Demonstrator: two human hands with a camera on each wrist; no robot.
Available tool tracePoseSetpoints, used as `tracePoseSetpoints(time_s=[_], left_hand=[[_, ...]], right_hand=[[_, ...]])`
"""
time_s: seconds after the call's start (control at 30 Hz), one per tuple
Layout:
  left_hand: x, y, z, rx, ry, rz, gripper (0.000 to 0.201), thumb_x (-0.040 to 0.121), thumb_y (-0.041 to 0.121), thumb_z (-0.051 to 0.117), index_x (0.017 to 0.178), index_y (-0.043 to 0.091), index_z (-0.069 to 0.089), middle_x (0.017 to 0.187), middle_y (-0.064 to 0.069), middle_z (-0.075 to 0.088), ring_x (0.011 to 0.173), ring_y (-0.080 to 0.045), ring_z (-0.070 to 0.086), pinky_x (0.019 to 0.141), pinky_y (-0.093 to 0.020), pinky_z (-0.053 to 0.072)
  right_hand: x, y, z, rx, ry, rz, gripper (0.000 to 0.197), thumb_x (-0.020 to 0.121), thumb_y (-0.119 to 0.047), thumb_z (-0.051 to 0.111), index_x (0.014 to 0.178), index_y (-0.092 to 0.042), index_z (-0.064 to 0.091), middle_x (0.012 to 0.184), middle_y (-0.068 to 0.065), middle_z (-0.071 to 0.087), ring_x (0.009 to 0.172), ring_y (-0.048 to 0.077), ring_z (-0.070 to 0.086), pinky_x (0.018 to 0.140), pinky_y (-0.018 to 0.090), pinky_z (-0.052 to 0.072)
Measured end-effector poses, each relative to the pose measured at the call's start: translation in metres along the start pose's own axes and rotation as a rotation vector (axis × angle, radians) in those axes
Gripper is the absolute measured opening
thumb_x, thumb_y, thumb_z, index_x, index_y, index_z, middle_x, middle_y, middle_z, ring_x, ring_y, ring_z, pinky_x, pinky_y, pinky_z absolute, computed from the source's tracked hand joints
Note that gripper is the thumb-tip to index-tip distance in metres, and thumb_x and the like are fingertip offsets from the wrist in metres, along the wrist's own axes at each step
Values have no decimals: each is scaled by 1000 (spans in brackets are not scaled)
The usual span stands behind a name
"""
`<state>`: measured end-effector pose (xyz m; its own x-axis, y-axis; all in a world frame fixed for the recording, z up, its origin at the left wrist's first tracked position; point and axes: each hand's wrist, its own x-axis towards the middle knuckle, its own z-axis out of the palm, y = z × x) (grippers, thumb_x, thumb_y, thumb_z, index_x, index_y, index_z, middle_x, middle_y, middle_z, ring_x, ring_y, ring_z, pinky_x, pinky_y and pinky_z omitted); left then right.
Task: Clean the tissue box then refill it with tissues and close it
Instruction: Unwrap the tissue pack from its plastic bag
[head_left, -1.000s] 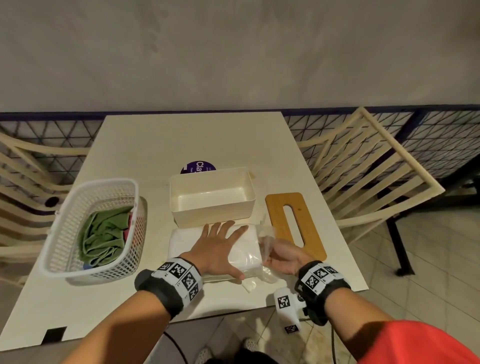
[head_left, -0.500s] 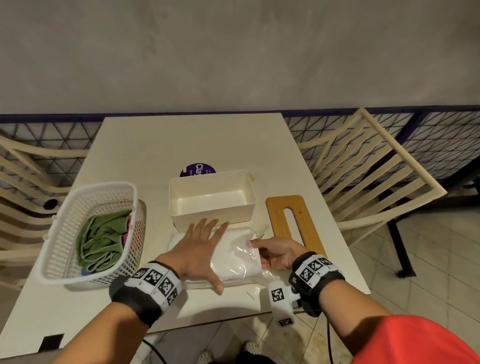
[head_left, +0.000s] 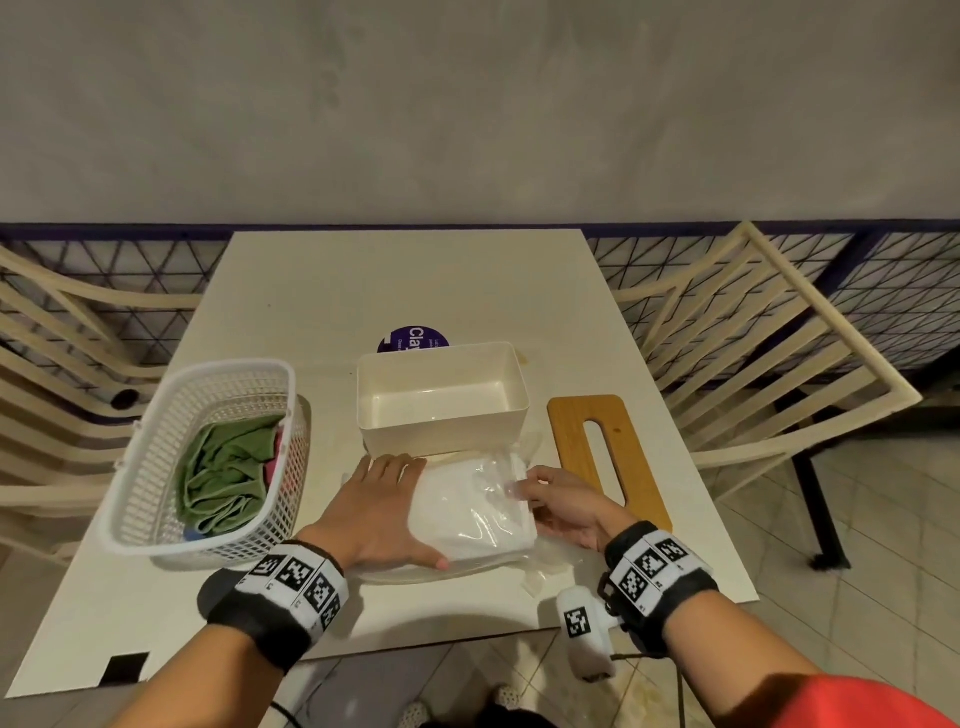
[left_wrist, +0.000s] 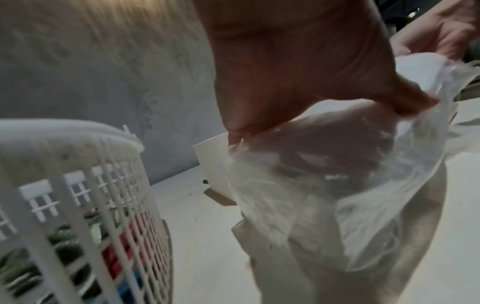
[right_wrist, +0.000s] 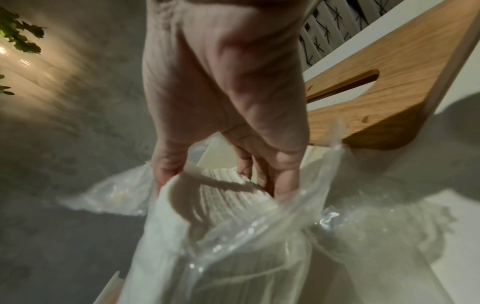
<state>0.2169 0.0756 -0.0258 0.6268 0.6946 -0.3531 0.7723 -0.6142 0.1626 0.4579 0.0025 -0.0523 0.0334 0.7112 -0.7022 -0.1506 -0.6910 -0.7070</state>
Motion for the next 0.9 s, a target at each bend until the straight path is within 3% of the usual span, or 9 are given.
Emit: tracePoseSetpoints(time_s=[0.13,0.23,0.3,0.4,0.5,0.6,0.7,0.83,0.9], left_hand=[[-1,-2,-1,79,-36,48,127,54,74,64,148,21,-2,158,-4,8,144,-24,10,117,-37,3],[2,2,0,111,-39,83,131,52,71,67,148,18,-4,157,-8,8,144,-27,8,118,-38,5],[4,7,-1,95,-42,87,135,49,71,69,148,17,-6,157,-9,7,144,-28,9,118,-38,7],[3,8,1,86,-21,88,128,55,64,68,147,25,-11,157,-8,9,143,-26,13,117,-36,12],[-1,2,5,75,9,76,123,57,63,67,147,28,-9,157,-5,13,142,-23,17,115,-35,17],[-2,1,5,64,12,51,123,57,67,65,148,27,-7,156,-5,14,141,-23,19,113,-36,20],[2,4,5,66,19,43,123,56,72,62,148,24,-2,154,-7,19,139,-24,23,112,-37,23],[0,-2,6,48,12,10,124,53,77,61,148,27,-2,152,-8,23,137,-24,27,111,-37,25],[-1,-3,9,39,17,-6,126,51,80,60,147,28,-1,150,-9,26,136,-25,29,111,-38,26]], right_hand=[[0,2,-1,38,124,13,34,81,-25,72,105,-3,64,103,16,67,90,26,63,84,35,54],[-1,1,3,45,168,60,32,86,-33,65,102,-5,64,84,8,67,73,18,62,54,24,53],[-2,-2,5,2,168,102,35,87,-42,60,99,-9,63,78,6,63,66,16,56,47,23,45],[-2,-7,3,-39,159,156,43,83,-48,63,100,-8,61,80,9,58,67,20,52,56,29,44],[-3,-10,-2,-19,177,177,43,79,-48,67,95,-9,61,79,8,59,65,19,52,57,30,42],[-5,-10,3,-37,146,186,50,79,-50,66,103,-7,62,90,9,63,77,20,57,62,28,46],[-10,-11,10,-151,108,191,62,67,-51,70,112,-9,60,102,6,62,92,23,54,73,30,43],[-18,-14,-4,-108,161,164,31,80,-25,70,103,-5,61,94,10,65,86,23,57,68,29,46],[-20,-12,-10,-68,171,155,47,72,-25,78,108,-2,60,108,18,67,104,33,60,90,45,50]])
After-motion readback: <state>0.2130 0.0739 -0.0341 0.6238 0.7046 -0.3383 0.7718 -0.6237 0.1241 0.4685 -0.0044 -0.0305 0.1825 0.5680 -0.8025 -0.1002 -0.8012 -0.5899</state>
